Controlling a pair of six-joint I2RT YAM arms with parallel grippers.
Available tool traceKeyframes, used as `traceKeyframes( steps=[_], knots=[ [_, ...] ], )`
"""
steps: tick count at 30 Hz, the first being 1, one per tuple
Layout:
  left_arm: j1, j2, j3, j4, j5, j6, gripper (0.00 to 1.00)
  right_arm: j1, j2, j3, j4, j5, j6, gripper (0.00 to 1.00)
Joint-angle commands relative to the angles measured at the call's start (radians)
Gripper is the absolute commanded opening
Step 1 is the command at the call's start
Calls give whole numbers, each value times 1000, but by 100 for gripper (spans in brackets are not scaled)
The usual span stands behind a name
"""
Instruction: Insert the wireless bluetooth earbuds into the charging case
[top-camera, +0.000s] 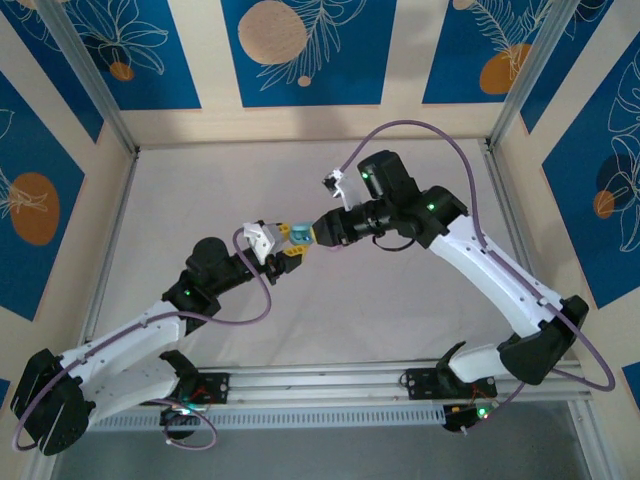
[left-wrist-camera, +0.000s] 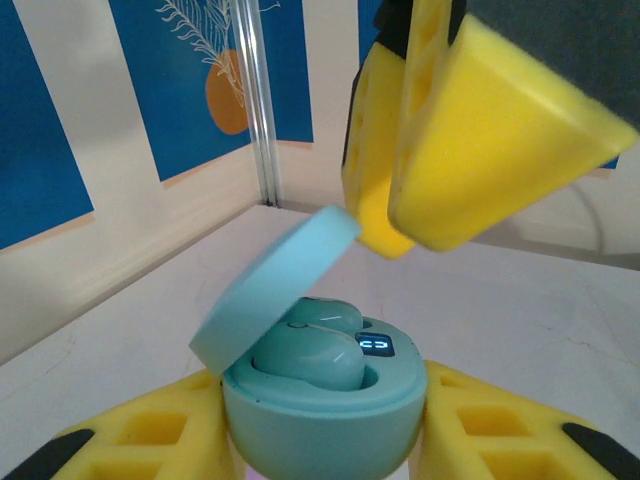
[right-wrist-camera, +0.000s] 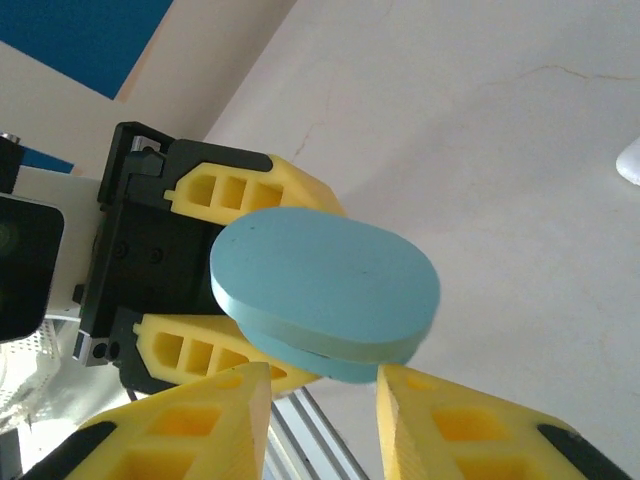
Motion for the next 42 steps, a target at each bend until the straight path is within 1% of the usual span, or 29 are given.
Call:
traceKeyframes(
  steps=[1, 4, 8, 11, 13, 17, 22, 25, 28, 30, 34, 37, 39, 40, 42],
  knots=[
    [-3, -6, 11, 43, 6, -8, 39, -19, -36, -12, 33, -13, 23, 35],
    [-4, -3, 13, 47, 12, -11, 39, -20, -35, -12, 35, -23, 26, 35],
    [-3, -5, 12, 49, 14, -16, 40, -31, -53, -27, 61, -5, 40, 35],
    [-4, -10, 13, 54, 16, -17, 39, -41, -71, -56, 104, 10, 63, 39],
    [-4, -13, 10, 66, 20, -22, 40, -52, -73, -80, 148, -31, 89, 43],
    [-4, -13, 3, 106, 28, -37, 40, -61, -31, -84, 179, -173, 111, 52],
    [-4, -5, 14, 132, 42, -47, 40, -56, 52, -82, 163, -279, 120, 55],
    [-3, -10, 16, 144, 43, -56, 40, -48, 80, -81, 148, -299, 119, 55],
    [-4, -13, 17, 153, 43, -60, 40, -55, 77, -86, 152, -282, 124, 56],
    [-3, -16, 17, 155, 42, -60, 40, -73, 54, -109, 183, -286, 148, 56],
    [-3, -14, 7, 181, 49, -57, 40, -142, -9, -191, 307, -352, 254, 58],
    [-4, -11, 2, 190, 60, -47, 40, -193, -60, -272, 448, -447, 367, 61],
    [-4, -12, 0, 191, 60, -41, 40, -208, -78, -310, 541, -506, 439, 65],
    [-4, -12, -1, 191, 60, -39, 40, -210, -80, -317, 564, -526, 469, 68],
    [-4, -13, -3, 196, 59, -37, 40, -207, -64, -307, 572, -577, 487, 69]
  ],
)
